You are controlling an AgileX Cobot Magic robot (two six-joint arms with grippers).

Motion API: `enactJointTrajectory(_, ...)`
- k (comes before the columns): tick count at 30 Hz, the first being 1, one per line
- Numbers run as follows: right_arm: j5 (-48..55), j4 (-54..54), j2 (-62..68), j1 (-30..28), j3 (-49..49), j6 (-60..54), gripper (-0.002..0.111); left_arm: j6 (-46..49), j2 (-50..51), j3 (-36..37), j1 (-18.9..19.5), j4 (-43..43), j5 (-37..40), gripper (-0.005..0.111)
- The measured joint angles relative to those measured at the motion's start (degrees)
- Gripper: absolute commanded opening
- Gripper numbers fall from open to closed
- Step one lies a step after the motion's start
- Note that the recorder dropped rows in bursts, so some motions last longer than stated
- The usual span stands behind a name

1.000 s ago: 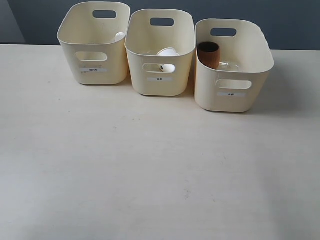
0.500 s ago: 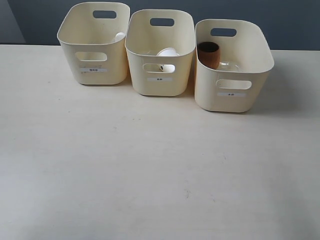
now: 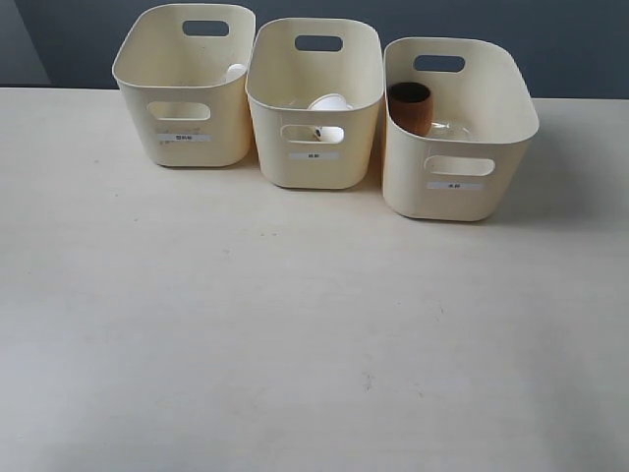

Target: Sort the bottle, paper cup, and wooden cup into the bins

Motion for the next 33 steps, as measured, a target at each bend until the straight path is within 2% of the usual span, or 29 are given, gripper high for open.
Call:
enactJointTrajectory(3,0.00,-1.69,0.00,0.00,0.00,0.86,-0.001,0.00,0.00,0.00,0.00,0.00,0.00,0.000)
enactJointTrajectory(10,0.00,-10.27,0.00,0.00,0.00,12.21,-0.001,0.00,0.00,0.00,0.00,0.00,0.00,0.000)
enactJointTrajectory(33,-0.14,-11.44,0.00,0.00,0.00,13.51,-0.001,0.00,0.00,0.00,0.00,0.00,0.00,0.000)
